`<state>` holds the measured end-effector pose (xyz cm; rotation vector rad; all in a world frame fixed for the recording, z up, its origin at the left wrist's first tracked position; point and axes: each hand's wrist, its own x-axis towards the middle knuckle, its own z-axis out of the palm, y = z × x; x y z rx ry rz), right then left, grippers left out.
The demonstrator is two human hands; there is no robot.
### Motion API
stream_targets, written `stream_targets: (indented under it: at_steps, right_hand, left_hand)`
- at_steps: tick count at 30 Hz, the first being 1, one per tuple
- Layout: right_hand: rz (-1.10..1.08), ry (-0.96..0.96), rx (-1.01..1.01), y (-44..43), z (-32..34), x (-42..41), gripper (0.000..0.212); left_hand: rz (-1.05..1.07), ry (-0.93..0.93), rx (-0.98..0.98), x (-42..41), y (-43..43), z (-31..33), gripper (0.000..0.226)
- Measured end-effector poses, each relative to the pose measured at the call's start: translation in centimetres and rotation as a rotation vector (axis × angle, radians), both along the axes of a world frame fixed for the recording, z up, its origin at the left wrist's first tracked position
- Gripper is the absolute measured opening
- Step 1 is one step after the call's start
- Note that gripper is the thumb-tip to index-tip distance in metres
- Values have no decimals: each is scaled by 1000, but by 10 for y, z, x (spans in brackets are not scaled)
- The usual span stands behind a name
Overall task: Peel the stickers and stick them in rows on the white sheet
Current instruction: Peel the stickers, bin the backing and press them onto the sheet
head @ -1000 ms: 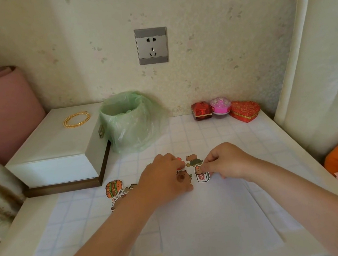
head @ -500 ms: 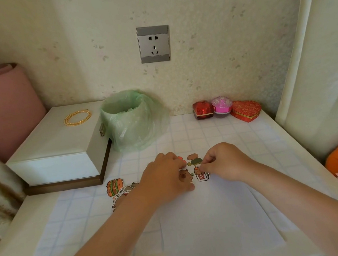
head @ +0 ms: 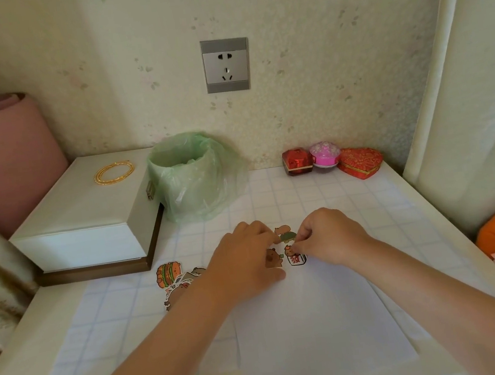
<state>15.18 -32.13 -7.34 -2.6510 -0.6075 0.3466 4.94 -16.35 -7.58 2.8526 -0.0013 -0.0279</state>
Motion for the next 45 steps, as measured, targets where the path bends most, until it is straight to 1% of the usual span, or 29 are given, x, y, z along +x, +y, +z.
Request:
stream_targets:
  at_steps: [2,5,7,10,11,14,17,19,20,22,24,27,29,30,31,34,37,41,45]
  right_hand:
    - [1,-25,-34,1,4,-1,13]
    - [-6,-81,-115,2,9,-2,16]
    - [-15,-126,-145,0,10,-4,26]
    - [-28,-225,-163,-6,8,-6,46]
    - [-16,-226,-142,-9,6,-6,48]
    - [43,-205,-36,-18,-1,-11,40]
    - [150,-278,-19,-27,-6,-16,27]
    - [247,-315,-12,-34,-9,-20,25]
    - [299,-322,-18,-37,-9,-23,27]
    - [378,-325,-45,-42,-11,-27,39]
    - [411,-339,-75,-46,-12,-30,50]
    - [418,-363,-80,-47,-14,-34,52]
    - [416,-385,-83,-46,-17,-34,52]
    - [415,-393,-82,-45,-18,-34,52]
    - [413,-400,-80,-45,-18,-34,52]
    - [421,-441,-96,-45,-22,-33,51]
    - [458,-531,-112,-48,-24,-32,49]
    - [552,-622,-73,-54,-27,-30,56]
    - [595,-662,-4,-54,-31,-29,49]
  left_hand:
    - [-84,-8,-45,-1,-2,-2,44]
    - [-143,-10,-80,-3,-7,-9,40]
    - [-160,-6,-79,-3,-8,-10,40]
    - [-165,-19,-72,-4,-7,-12,40]
    - [-167,-35,-59,-4,-6,-14,42]
    - [-186,-55,2,-6,-8,-21,51]
    - [-203,-97,90,-9,-10,-26,58]
    - [-211,-111,153,-12,-12,-27,60]
    - [-213,-112,173,-13,-12,-27,60]
    - [-223,-123,176,-16,-14,-27,57]
    - [-236,-143,192,-20,-13,-29,54]
    - [-246,-157,247,-26,-13,-29,56]
    - [-250,-83,233,-27,-12,-31,67]
    - [-244,-9,205,-27,-10,-33,71]
    - [-240,9,171,-28,-9,-35,72]
    - [-246,-55,139,-28,-6,-41,66]
    - [-246,-94,143,-29,-4,-46,60]
    - [-239,-166,120,-30,-4,-45,54]
    - [-229,-163,72,-29,-5,-41,55]
